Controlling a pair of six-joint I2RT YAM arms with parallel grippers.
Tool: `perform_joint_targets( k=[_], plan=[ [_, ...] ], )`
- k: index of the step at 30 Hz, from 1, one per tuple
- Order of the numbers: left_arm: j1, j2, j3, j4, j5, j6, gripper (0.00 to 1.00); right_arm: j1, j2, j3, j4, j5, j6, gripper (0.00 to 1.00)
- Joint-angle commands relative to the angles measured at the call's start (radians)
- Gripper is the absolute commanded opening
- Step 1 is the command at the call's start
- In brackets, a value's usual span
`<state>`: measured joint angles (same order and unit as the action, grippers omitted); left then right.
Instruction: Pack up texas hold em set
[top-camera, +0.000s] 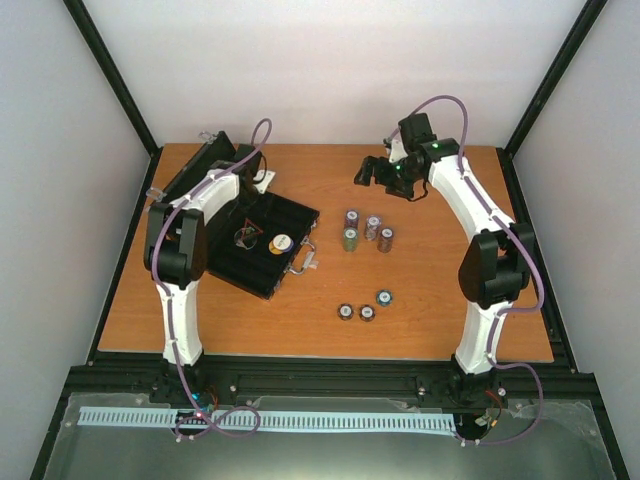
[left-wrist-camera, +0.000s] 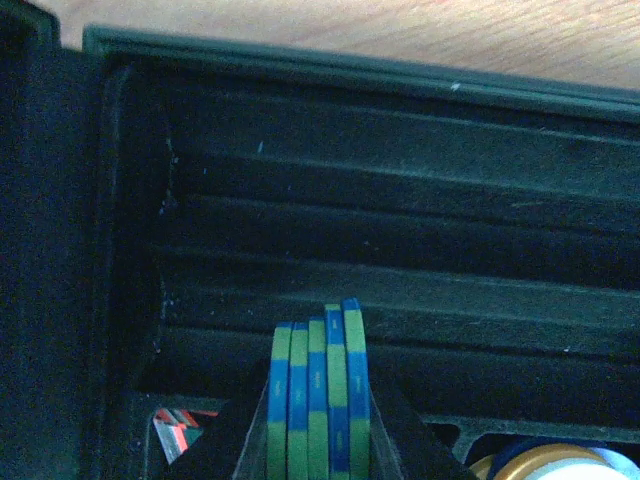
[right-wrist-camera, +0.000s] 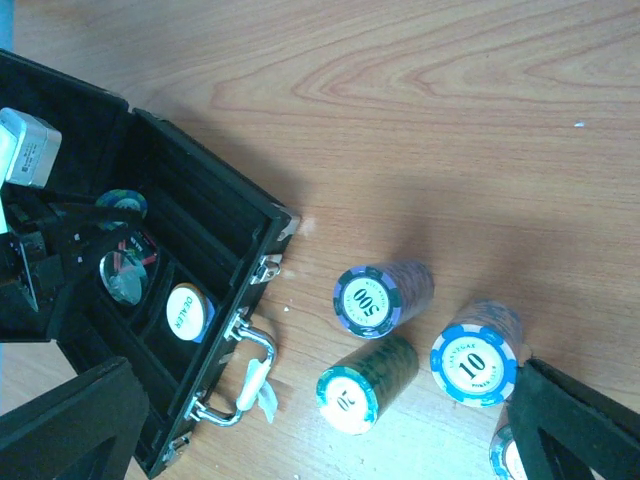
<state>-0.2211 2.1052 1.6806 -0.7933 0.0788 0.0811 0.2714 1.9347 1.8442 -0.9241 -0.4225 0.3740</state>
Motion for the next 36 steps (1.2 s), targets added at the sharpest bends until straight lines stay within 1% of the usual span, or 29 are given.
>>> perform_joint_targets(
  k=[1,5,12,16,23,30,32,36],
  plan=[
    [0.031,0.040,0.068,-0.050,0.003,-0.106,0.01,-0.012,0.029,0.020,-0.012,-0.006,-0.014,1.00],
    [0.056,0.073,0.088,-0.058,0.031,-0.201,0.01,-0.018,0.034,0.019,-0.013,-0.009,-0.020,1.00],
    [0.058,0.100,0.091,-0.013,-0.049,-0.275,0.01,-0.027,0.029,-0.007,-0.007,-0.017,-0.026,1.00],
    [0.058,0.121,0.098,-0.017,-0.096,-0.267,0.01,-0.028,0.023,-0.023,-0.005,-0.021,-0.029,1.00],
    [0.058,0.138,0.103,-0.031,-0.179,-0.210,0.01,-0.027,0.015,-0.052,0.009,-0.031,-0.027,1.00],
    [0.059,0.156,0.101,0.011,-0.149,-0.131,0.01,-0.027,0.009,-0.072,0.017,-0.039,-0.018,1.00],
    [0.062,0.164,0.104,0.015,-0.137,-0.130,0.01,-0.026,0.001,-0.082,0.021,-0.040,-0.017,1.00],
    [0.083,0.183,0.117,-0.002,-0.063,-0.153,0.01,-0.027,-0.009,-0.094,0.024,-0.038,-0.014,1.00]
  ],
)
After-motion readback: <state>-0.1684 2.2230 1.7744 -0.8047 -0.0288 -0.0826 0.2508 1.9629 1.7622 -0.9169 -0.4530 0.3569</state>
